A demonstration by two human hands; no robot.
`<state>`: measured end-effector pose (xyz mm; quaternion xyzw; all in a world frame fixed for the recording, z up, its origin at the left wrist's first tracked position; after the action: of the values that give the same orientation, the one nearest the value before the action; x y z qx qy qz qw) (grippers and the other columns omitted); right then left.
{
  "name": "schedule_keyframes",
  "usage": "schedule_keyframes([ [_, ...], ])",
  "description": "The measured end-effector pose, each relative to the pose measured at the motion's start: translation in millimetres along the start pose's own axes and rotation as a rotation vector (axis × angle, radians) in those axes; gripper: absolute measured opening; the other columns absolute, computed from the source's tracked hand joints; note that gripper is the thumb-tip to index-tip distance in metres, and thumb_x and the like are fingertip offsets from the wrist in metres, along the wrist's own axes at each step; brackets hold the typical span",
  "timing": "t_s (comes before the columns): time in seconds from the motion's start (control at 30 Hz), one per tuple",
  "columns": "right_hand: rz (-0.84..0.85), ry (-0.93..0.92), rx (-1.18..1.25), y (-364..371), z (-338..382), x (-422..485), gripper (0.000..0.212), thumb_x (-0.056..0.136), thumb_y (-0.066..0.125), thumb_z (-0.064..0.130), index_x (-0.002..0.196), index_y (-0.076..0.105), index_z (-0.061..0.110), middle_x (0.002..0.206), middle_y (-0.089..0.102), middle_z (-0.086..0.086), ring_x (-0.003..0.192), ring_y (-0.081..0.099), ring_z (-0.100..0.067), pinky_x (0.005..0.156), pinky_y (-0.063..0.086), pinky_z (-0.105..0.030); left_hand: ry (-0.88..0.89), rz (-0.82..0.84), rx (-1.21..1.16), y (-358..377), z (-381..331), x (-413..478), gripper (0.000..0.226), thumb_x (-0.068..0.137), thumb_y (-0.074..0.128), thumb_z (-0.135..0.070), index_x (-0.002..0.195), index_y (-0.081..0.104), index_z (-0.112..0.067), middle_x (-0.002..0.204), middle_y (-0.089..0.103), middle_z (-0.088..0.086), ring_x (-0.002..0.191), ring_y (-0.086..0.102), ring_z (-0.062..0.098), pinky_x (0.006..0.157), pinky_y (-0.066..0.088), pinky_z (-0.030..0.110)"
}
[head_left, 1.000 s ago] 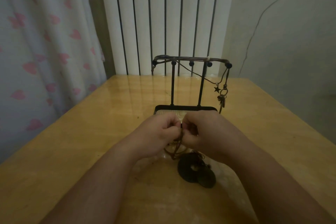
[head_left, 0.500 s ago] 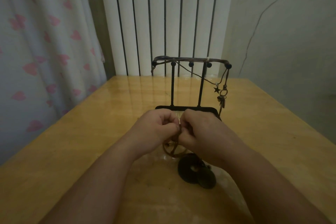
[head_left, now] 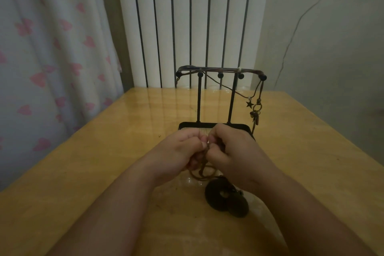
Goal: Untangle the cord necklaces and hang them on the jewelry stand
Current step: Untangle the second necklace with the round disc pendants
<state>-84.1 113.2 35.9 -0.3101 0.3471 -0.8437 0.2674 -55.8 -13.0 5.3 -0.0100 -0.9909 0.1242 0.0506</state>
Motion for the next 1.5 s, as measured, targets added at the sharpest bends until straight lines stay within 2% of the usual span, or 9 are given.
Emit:
schedule_keyframes([
  [0.1, -0.034, 0.007, 0.089, 0, -1, -1, 0.010, 0.080, 0.046, 0.040, 0.081, 0.051, 0.031, 0.075, 0.056, 0.009, 0.068, 0.054, -0.010, 0.064, 0.053, -0.035, -0.012, 0.008, -0.063, 0, 3, 2, 0.011, 0.083, 0.049, -0.025, 0.079, 0.059, -0.020, 0.073, 0.049, 0.001, 0.063, 0.042, 0.014, 0.061, 0.036, 0.032],
  [0.3, -0.081, 0.010, 0.144, 0, -4, 0, 0.007, 0.080, 0.047, 0.037, 0.080, 0.052, 0.032, 0.070, 0.055, 0.010, 0.064, 0.052, 0.001, 0.055, 0.045, -0.021, 0.012, -0.019, -0.047, 0, 0, 0, 0.018, 0.089, 0.049, -0.024, 0.077, 0.063, -0.023, 0.069, 0.053, -0.002, 0.062, 0.046, 0.012, 0.057, 0.039, 0.027],
  [0.5, -0.030, 0.005, 0.011, -1, -4, 1, 0.010, 0.089, 0.056, 0.033, 0.083, 0.051, 0.038, 0.077, 0.057, 0.010, 0.068, 0.054, -0.006, 0.059, 0.047, -0.022, 0.078, -0.119, 0.109, -8, -5, -2, 0.030, 0.095, 0.050, -0.012, 0.072, 0.063, -0.027, 0.068, 0.056, -0.001, 0.062, 0.050, 0.014, 0.061, 0.044, 0.033],
  [0.63, -0.054, 0.002, -0.083, -5, -4, 2, 0.009, 0.088, 0.061, 0.032, 0.084, 0.055, 0.038, 0.077, 0.058, 0.012, 0.069, 0.055, -0.006, 0.063, 0.052, -0.023, 0.052, -0.131, 0.194, -7, -3, -1, 0.029, 0.096, 0.051, -0.015, 0.073, 0.061, -0.030, 0.064, 0.054, -0.006, 0.061, 0.048, 0.014, 0.061, 0.042, 0.035],
  [0.8, -0.002, 0.010, -0.139, -6, -2, 3, 0.010, 0.089, 0.062, 0.032, 0.086, 0.054, 0.038, 0.078, 0.056, 0.013, 0.070, 0.054, -0.004, 0.060, 0.046, -0.019, 0.053, -0.117, 0.270, -2, -7, -2, 0.023, 0.095, 0.050, -0.014, 0.076, 0.058, -0.024, 0.065, 0.053, -0.007, 0.060, 0.046, 0.011, 0.060, 0.041, 0.035],
  [0.93, 0.069, 0.020, -0.251, -4, 1, 5, 0.011, 0.091, 0.060, 0.032, 0.086, 0.050, 0.035, 0.081, 0.055, 0.010, 0.071, 0.053, -0.006, 0.065, 0.050, -0.021, 0.034, -0.103, 0.312, 0, -6, -1, 0.021, 0.095, 0.051, -0.016, 0.078, 0.058, -0.027, 0.063, 0.054, -0.012, 0.057, 0.046, 0.003, 0.059, 0.039, 0.030],
  [1.1, 0.123, 0.058, -0.261, 0, 1, 6, 0.010, 0.092, 0.056, 0.034, 0.086, 0.049, 0.031, 0.085, 0.056, 0.008, 0.076, 0.054, -0.009, 0.077, 0.056, -0.032, 0.007, -0.071, 0.287, 3, -4, -1, 0.026, 0.096, 0.051, -0.018, 0.075, 0.058, -0.033, 0.059, 0.056, -0.020, 0.055, 0.047, -0.003, 0.060, 0.040, 0.028],
  [1.37, 0.049, 0.040, -0.136, 2, -2, 3, 0.009, 0.092, 0.049, 0.038, 0.086, 0.046, 0.033, 0.083, 0.055, 0.007, 0.074, 0.054, -0.010, 0.070, 0.055, -0.031, 0.009, -0.067, 0.168, 3, -6, -2, 0.040, 0.097, 0.047, -0.018, 0.064, 0.059, -0.037, 0.061, 0.052, -0.011, 0.060, 0.045, 0.010, 0.059, 0.039, 0.031],
  [1.5, -0.006, 0.016, -0.052, 2, -2, 2, 0.010, 0.083, 0.043, 0.044, 0.084, 0.045, 0.034, 0.081, 0.054, 0.008, 0.071, 0.053, -0.009, 0.064, 0.051, -0.029, 0.028, -0.057, 0.104, 3, -6, -2, 0.032, 0.097, 0.046, -0.017, 0.070, 0.059, -0.030, 0.065, 0.052, -0.005, 0.061, 0.046, 0.011, 0.059, 0.040, 0.029],
])
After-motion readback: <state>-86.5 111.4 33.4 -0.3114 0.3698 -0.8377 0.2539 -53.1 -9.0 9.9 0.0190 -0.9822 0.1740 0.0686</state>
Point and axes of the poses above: each hand's wrist, its own x-axis towards the middle knuckle, its own y-axis out of the palm, z = x × y, the point moved 5 cm from there along x, towards the middle knuckle
